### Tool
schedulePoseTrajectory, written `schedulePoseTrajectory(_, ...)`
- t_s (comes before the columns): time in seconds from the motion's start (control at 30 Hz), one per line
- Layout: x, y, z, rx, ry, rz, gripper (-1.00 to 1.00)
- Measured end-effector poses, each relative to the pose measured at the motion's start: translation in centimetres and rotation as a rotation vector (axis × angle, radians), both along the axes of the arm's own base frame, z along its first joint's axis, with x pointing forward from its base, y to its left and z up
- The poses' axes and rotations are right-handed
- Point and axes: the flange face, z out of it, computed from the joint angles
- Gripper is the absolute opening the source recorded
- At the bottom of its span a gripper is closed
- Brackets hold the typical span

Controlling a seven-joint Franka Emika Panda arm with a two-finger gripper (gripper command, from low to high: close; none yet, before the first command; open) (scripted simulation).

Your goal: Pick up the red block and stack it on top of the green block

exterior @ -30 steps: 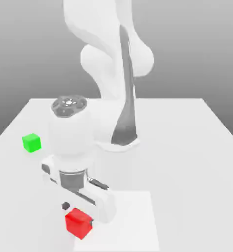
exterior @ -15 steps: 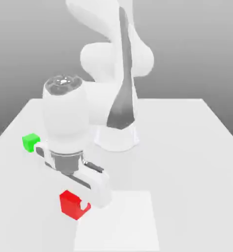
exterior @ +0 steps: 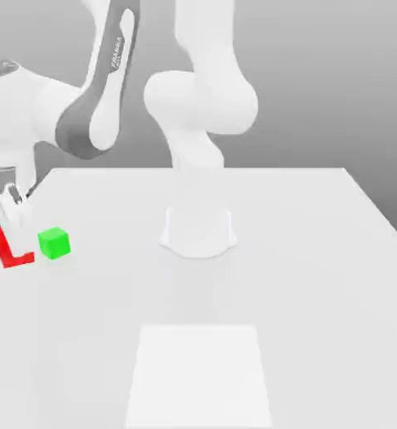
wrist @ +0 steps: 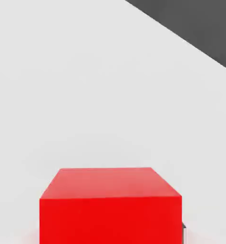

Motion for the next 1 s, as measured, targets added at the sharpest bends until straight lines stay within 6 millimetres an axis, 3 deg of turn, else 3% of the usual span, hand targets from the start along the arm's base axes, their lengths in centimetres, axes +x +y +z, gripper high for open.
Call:
schedulePoseTrajectory(0.23, -10.0, -2.2, -0.1, 0.033, -0.022, -0.165, -1.0)
schedulePoseTrajectory(0.47, -18.1, -1.4, -1.7, 0.092, -0.073, -0.303, -1.0)
schedulePoseTrajectory(1.0, -18.5, -1.5, -6.6, 0.096, -0.089, -0.316, -1.0)
